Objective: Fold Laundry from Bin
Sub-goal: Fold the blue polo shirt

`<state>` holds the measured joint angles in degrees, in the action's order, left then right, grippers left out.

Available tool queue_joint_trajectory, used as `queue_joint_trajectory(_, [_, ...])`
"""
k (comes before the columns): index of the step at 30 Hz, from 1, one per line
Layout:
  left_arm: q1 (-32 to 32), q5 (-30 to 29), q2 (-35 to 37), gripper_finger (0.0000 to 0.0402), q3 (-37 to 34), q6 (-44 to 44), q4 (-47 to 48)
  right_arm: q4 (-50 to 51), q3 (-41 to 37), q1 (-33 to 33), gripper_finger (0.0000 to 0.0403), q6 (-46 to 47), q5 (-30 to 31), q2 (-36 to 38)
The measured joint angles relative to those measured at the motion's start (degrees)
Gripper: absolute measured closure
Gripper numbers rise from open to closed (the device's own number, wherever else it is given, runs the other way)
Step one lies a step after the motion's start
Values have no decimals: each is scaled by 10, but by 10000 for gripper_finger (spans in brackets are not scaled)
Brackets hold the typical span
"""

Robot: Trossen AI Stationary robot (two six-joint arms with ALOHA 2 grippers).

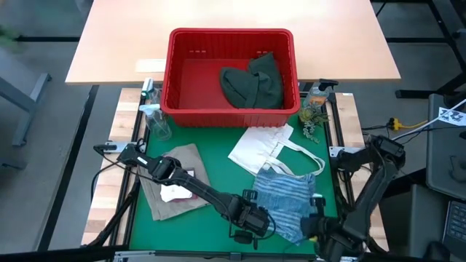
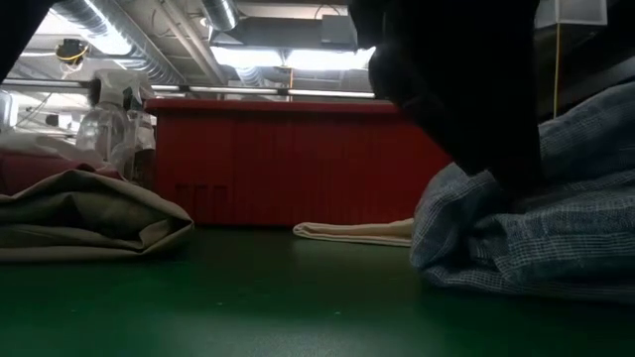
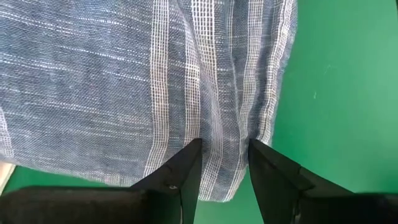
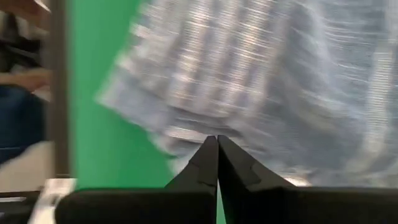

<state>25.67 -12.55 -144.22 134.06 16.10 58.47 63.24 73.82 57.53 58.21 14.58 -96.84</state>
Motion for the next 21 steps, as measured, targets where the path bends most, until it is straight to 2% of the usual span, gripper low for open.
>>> queue_joint_trajectory(3, [0,-1,0,276,0,0,-5,-57,8,21,402,15,19,0])
queue_joint_trajectory(7, [0,-2,0,276,0,-2,-16,-143,4,48,402,22,106,-2])
queue_joint_trajectory(10, [-1,-2,0,276,0,-2,-25,-180,0,48,402,22,140,-13])
queue_joint_trajectory(15, [-2,-3,0,276,0,-2,-26,-185,0,39,402,21,136,-39])
queue_joint_trajectory(21, [-2,-3,0,276,0,-2,-26,-182,-1,24,394,20,76,-44])
